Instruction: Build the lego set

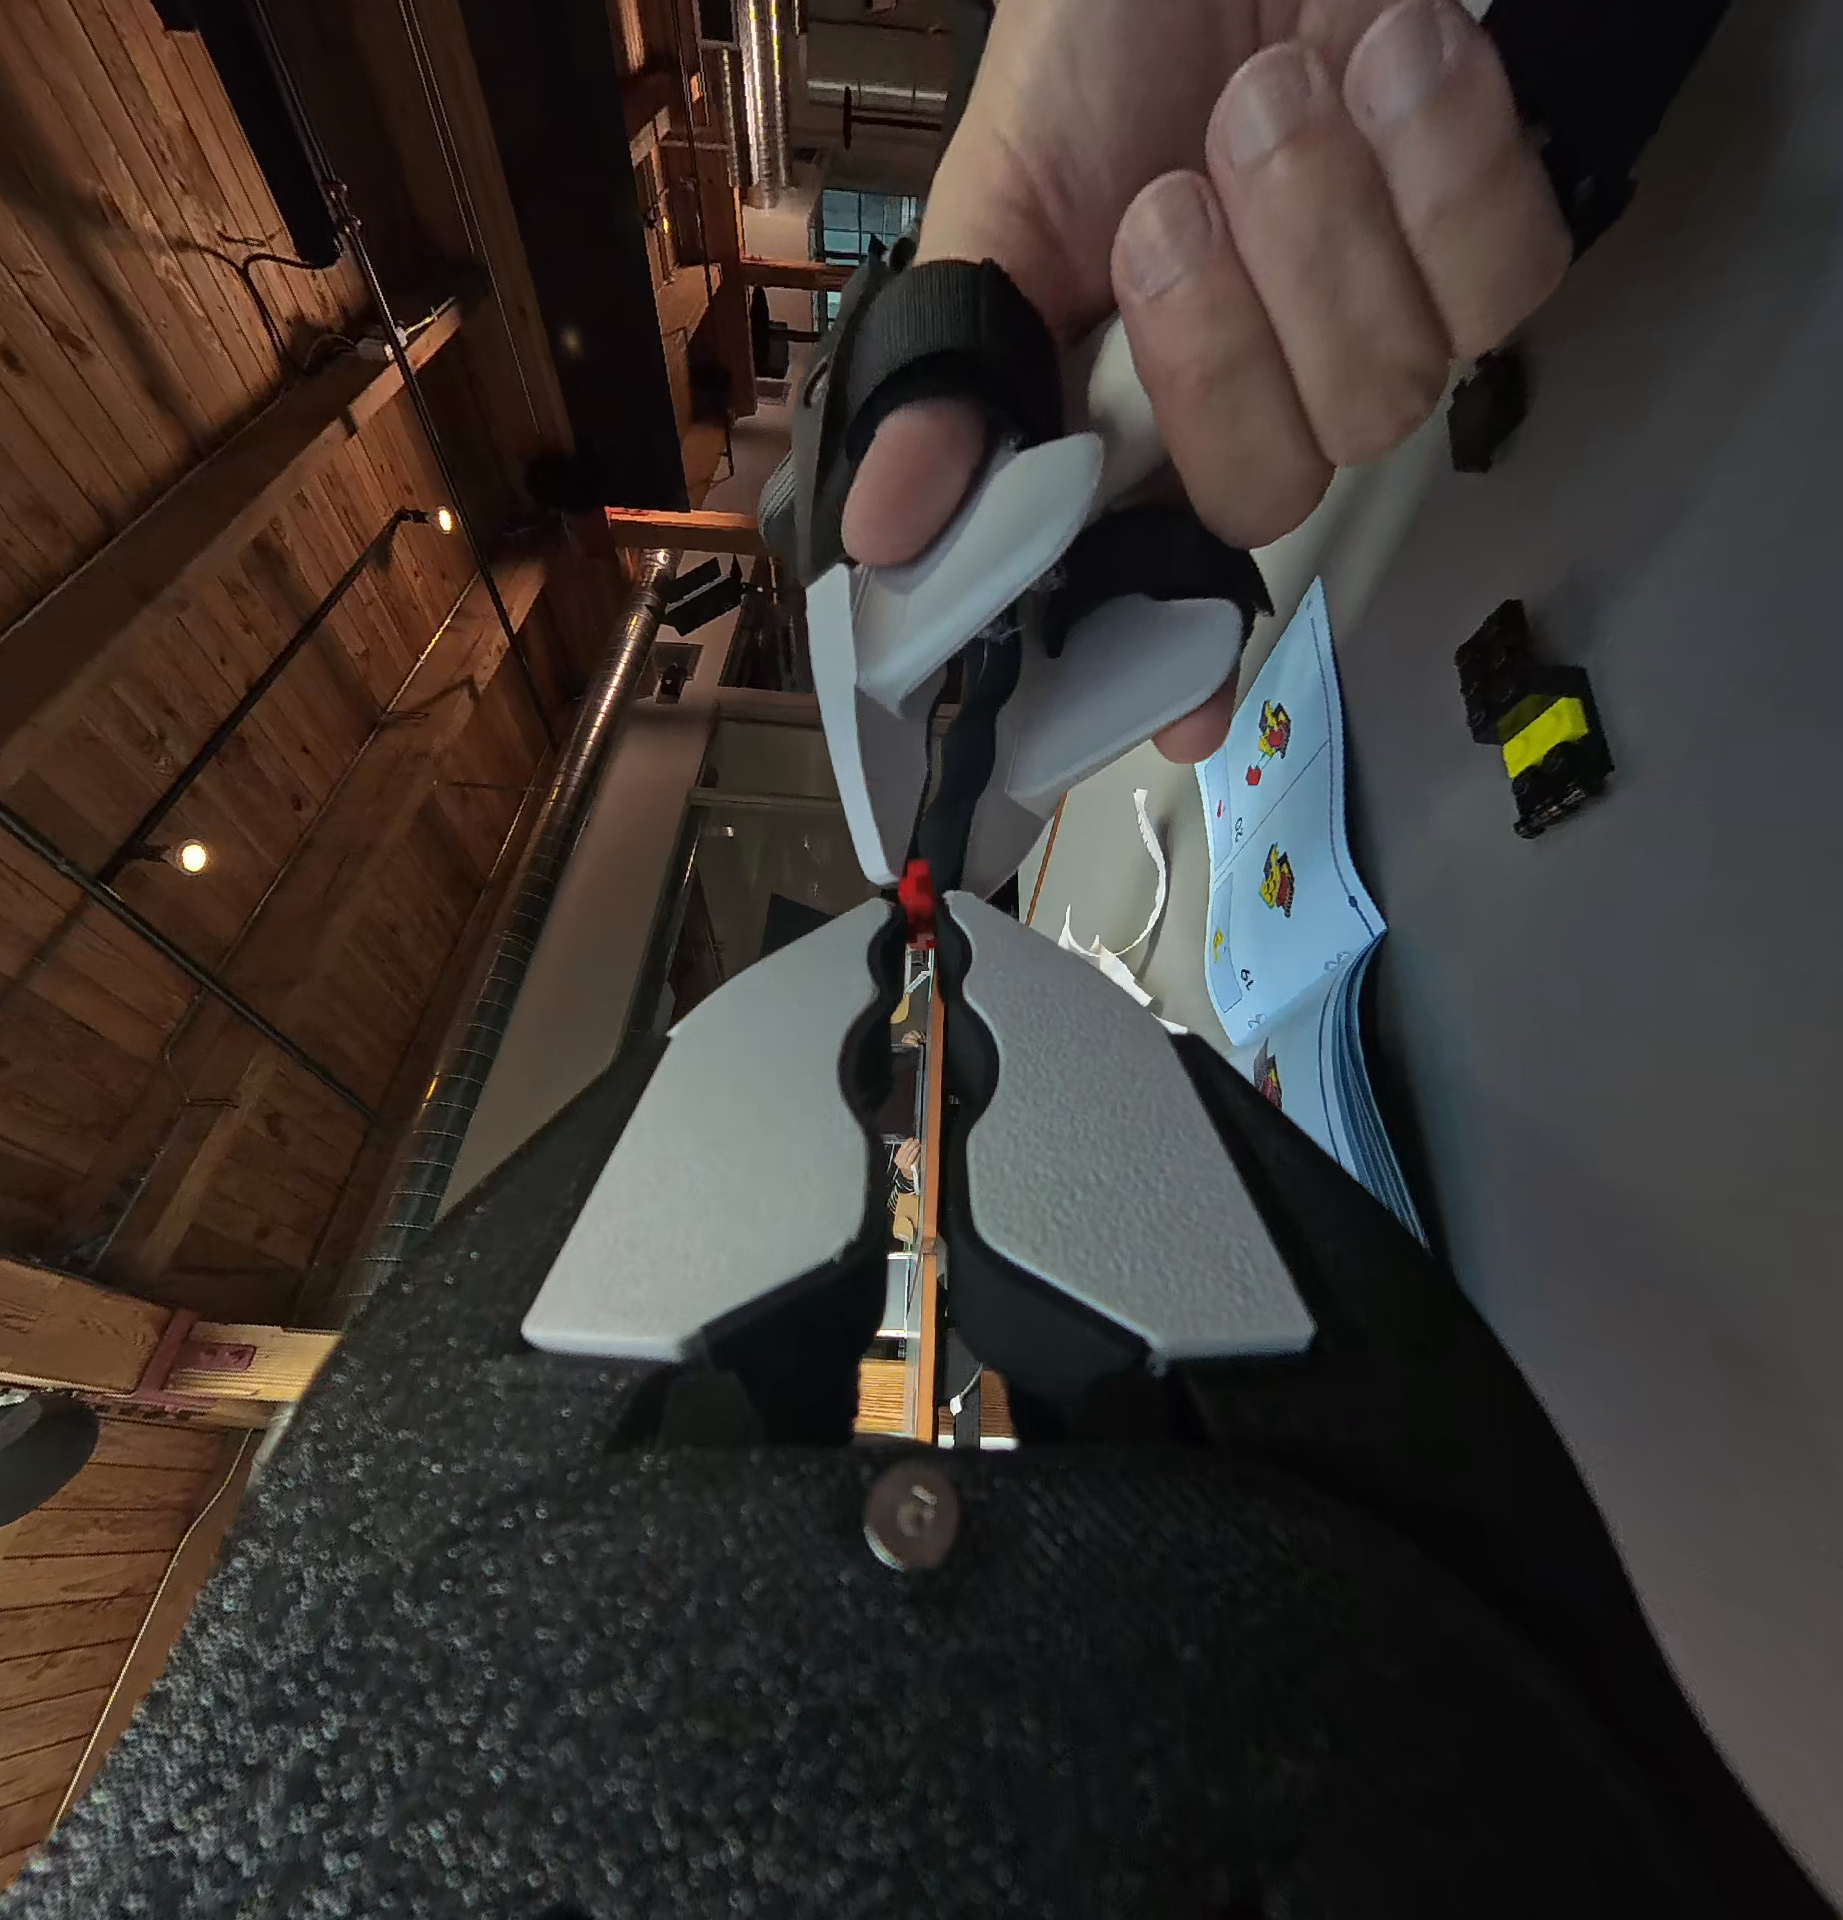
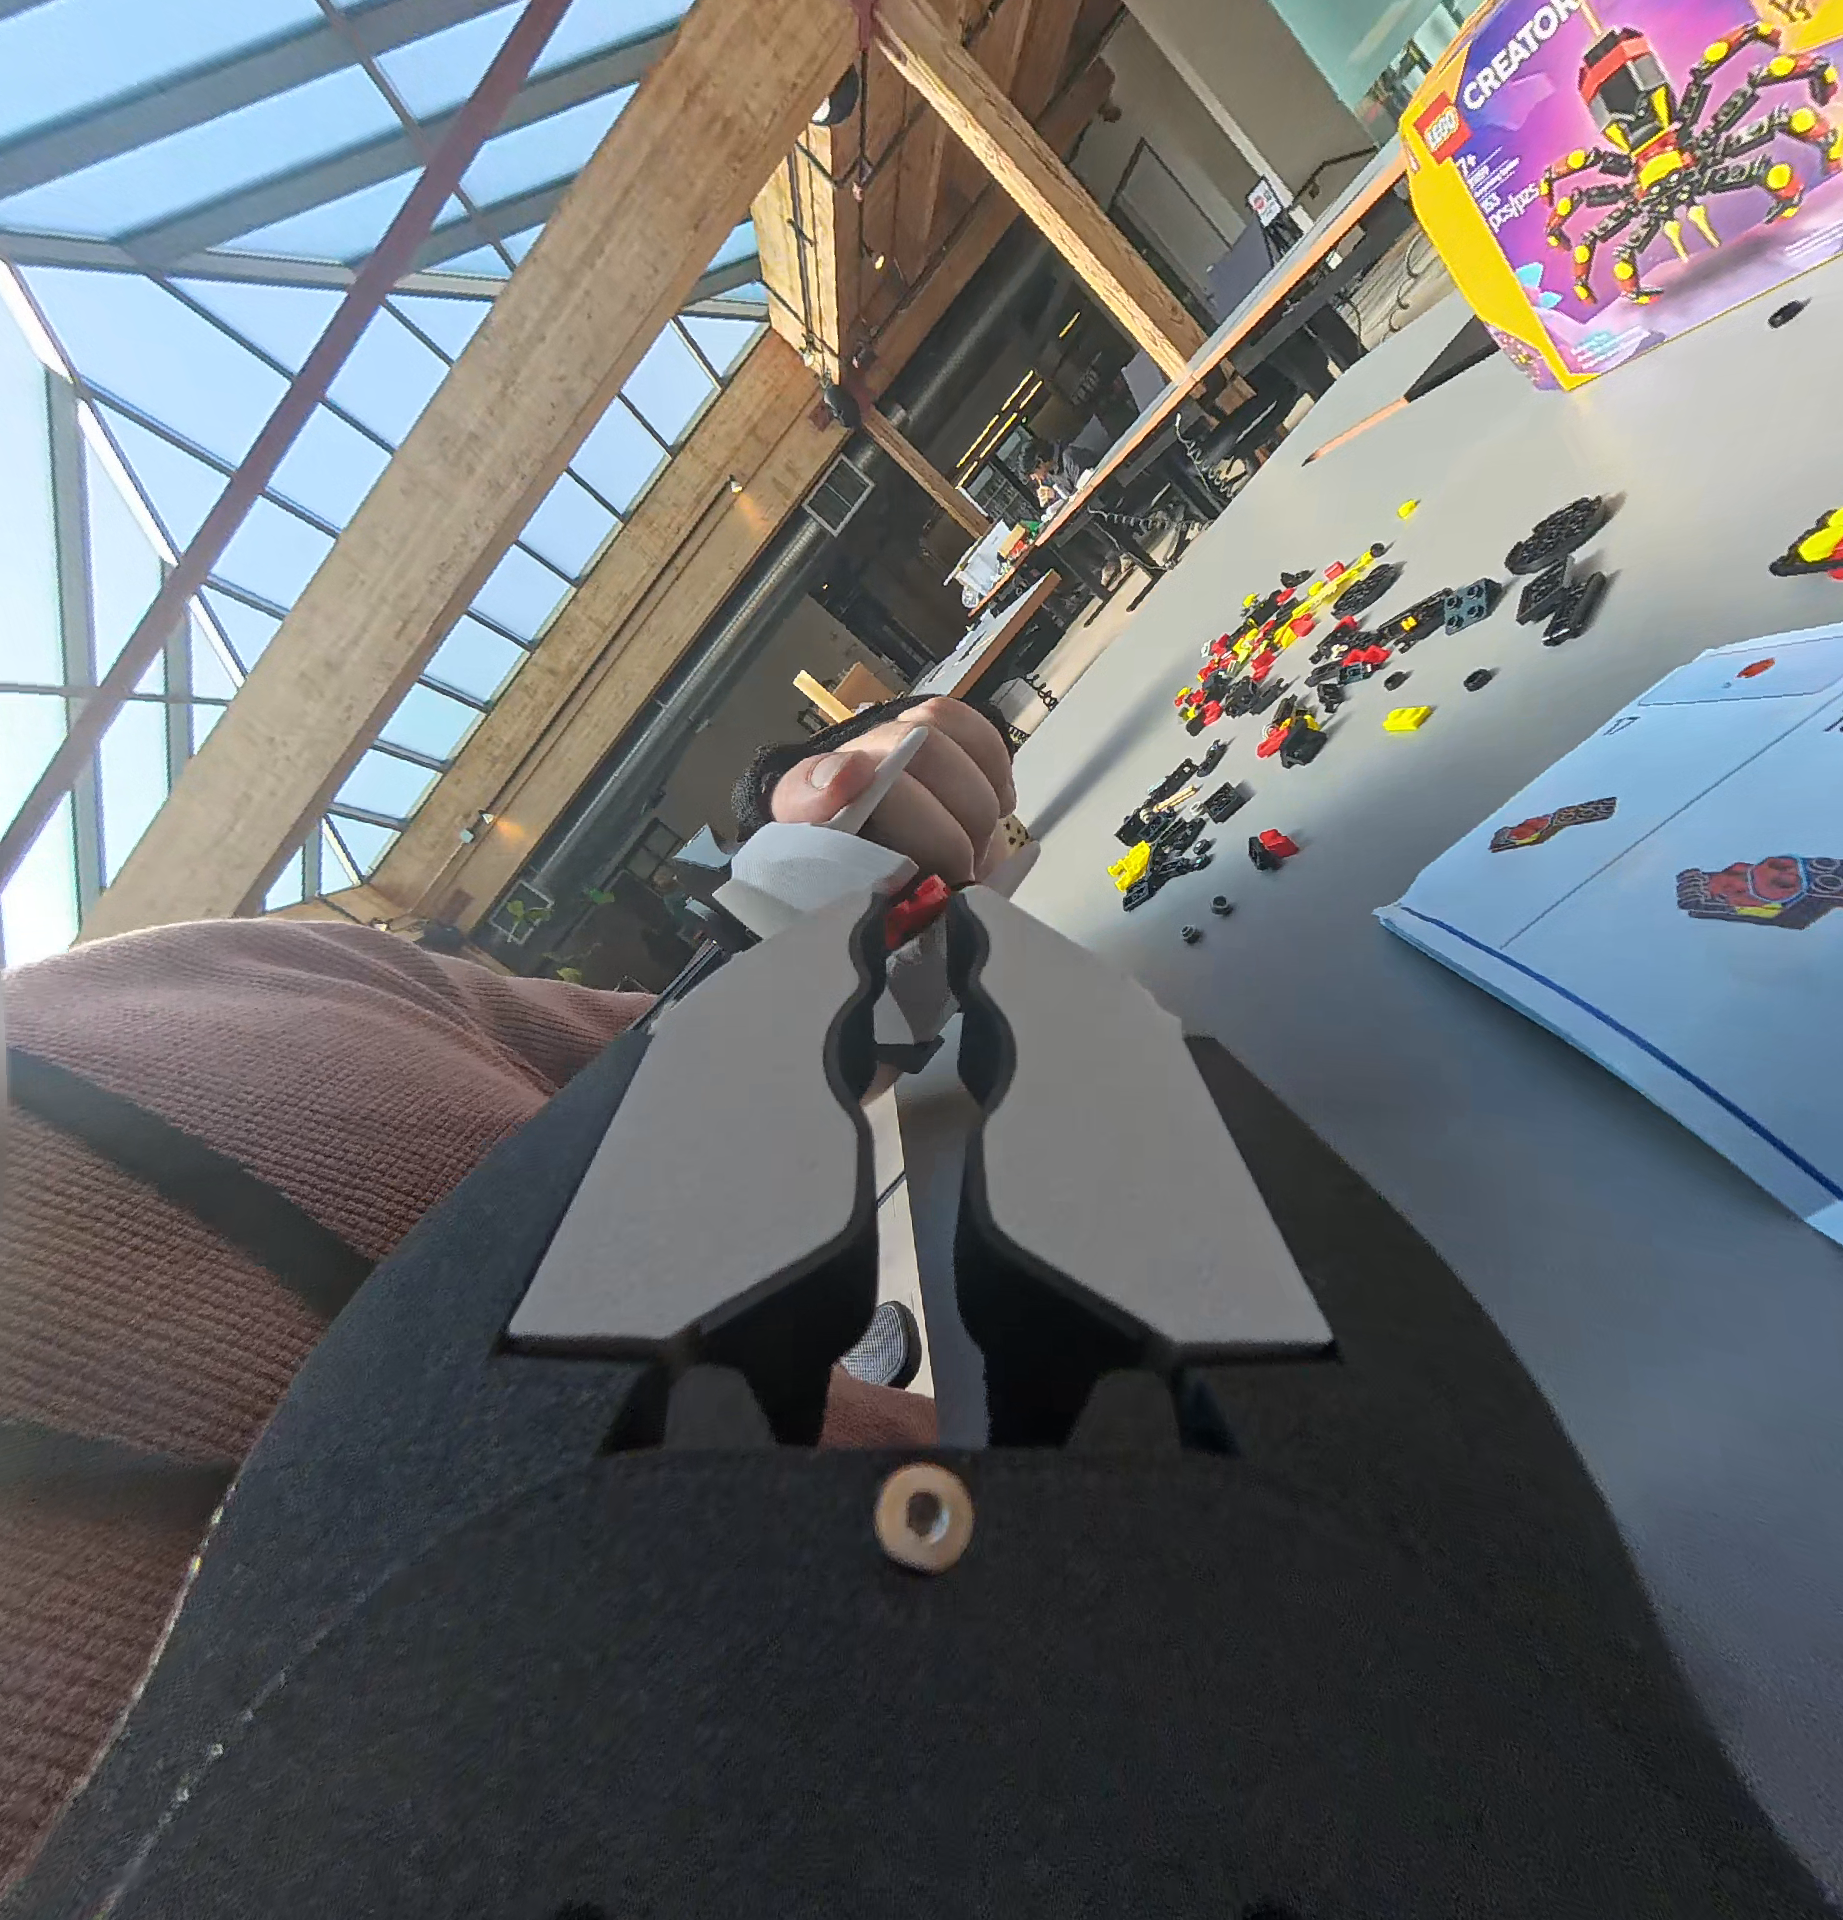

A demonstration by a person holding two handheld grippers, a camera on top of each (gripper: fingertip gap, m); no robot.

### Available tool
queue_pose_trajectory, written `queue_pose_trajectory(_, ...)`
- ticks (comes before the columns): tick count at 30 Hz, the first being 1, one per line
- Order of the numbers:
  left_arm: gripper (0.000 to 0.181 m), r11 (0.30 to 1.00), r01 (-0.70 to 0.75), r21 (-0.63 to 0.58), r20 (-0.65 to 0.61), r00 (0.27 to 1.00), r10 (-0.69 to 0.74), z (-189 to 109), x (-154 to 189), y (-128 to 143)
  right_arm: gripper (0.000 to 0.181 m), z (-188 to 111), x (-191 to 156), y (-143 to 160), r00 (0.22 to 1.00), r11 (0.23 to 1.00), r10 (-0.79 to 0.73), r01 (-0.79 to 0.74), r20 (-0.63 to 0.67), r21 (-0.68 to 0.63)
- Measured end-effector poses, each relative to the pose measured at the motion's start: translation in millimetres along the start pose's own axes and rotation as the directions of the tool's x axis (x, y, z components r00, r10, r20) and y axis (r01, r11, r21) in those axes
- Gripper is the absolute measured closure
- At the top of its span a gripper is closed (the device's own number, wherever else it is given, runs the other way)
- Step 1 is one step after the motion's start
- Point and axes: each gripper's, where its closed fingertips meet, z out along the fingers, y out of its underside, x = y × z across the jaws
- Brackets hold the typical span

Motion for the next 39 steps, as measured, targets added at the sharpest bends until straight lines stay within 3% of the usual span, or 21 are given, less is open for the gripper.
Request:
queue_pose_trajectory(5, 0.168, 0.998, 0.060, -0.008, -0.019, 0.998, -0.060, 2, 5, 4, 0.175, -3, 11, 0, 0.998, 1.000, -0.017, 0.017, -0.056, -0.007)
queue_pose_trajectory(9, 0.164, 0.953, 0.303, -0.027, -0.094, 0.948, -0.304, 0, 11, 12, 0.175, -17, 17, -2, 0.991, 0.997, -0.081, 0.078, -0.107, -0.028)
queue_pose_trajectory(11, 0.164, 0.840, 0.538, -0.070, -0.236, 0.809, -0.538, 0, 27, 7, 0.175, -27, 24, 3, 0.963, 0.979, -0.195, 0.181, -0.188, -0.092)
queue_pose_trajectory(14, 0.166, 0.572, 0.797, -0.196, -0.419, 0.459, -0.783, 0, 48, -13, 0.175, -45, 44, 23, 0.852, 0.898, -0.408, 0.311, -0.328, -0.310)
queue_pose_trajectory(17, 0.163, 0.490, 0.821, -0.292, -0.459, 0.329, -0.825, 6, 65, -17, 0.175, -50, 49, 42, 0.814, 0.854, -0.467, 0.315, -0.345, -0.413)
queue_pose_trajectory(22, 0.157, 0.497, 0.811, -0.309, -0.492, 0.311, -0.813, 14, 77, -24, 0.175, -43, 48, 49, 0.840, 0.868, -0.432, 0.288, -0.329, -0.406)
queue_pose_trajectory(32, 0.165, 0.514, 0.801, -0.305, -0.503, 0.323, -0.802, 14, 79, -26, 0.175, -41, 46, 53, 0.863, 0.875, -0.400, 0.259, -0.309, -0.409)
queue_pose_trajectory(35, 0.165, 0.479, 0.812, -0.333, -0.487, 0.287, -0.825, 12, 80, -20, 0.168, -51, 51, 49, 0.819, 0.852, -0.452, 0.280, -0.353, -0.442)
queue_pose_trajectory(39, 0.165, 0.426, 0.796, -0.430, -0.484, 0.195, -0.853, 9, 90, -9, 0.169, -84, 65, 36, 0.702, 0.801, -0.551, 0.293, -0.452, -0.522)
